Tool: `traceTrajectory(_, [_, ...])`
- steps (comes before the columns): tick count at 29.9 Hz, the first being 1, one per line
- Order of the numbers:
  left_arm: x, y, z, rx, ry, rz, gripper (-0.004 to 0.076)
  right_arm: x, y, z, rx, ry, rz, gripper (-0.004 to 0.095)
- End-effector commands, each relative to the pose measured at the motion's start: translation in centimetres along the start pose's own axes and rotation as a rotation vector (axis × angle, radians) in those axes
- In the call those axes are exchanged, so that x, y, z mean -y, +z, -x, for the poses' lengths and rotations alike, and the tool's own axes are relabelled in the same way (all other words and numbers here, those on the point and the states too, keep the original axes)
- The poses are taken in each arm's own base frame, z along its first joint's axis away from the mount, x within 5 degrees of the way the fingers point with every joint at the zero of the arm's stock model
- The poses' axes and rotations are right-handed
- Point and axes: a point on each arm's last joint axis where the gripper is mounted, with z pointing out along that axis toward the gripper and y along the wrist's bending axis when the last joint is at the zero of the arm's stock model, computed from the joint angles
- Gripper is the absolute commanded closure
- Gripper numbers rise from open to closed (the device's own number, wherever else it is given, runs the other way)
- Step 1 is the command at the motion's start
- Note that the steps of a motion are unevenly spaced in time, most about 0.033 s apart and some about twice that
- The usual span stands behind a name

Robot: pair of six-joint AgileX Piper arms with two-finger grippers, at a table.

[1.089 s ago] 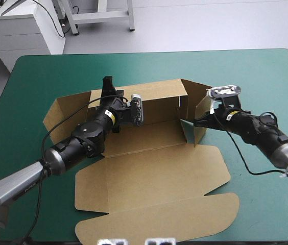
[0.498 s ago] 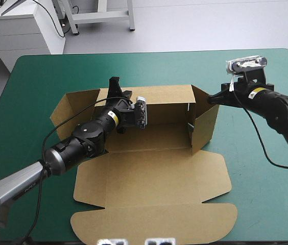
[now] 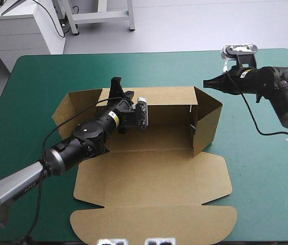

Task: Fold the box

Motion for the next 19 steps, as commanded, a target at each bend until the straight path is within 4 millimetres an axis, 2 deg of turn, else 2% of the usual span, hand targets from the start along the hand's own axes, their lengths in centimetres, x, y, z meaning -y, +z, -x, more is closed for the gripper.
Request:
traceTrajectory(1, [-1.8,-1.3,0.6,0.047,-0.014,0.062,0.0732,-0.3,-0.1,1.3,0.029,0.037,0.041,0.0922])
traceTrajectory(6, [-1.8,-1.3,0.5,0.032,-0.014,0.064,0.0732,-0.7,0.6,0.5,-0.060,0.011,0.101,0.0922])
traceTrajectory(11, [-1.8,-1.3,0.5,0.032,-0.018,0.062,0.0732,-0.9,1.1,-1.2,-0.131,-0.016,0.142,0.0923])
traceTrajectory(16, [-1.8,-1.3,0.5,0.028,-0.018,0.063,0.0732,-1.0,1.3,-3.7,-0.050,-0.012,0.183,0.0922])
traceTrajectory(19, [-1.8,-1.3,0.4,0.026,-0.018,0.063,0.0732,-1.0,0.6,-5.4,0.030,-0.048,0.183,0.0922])
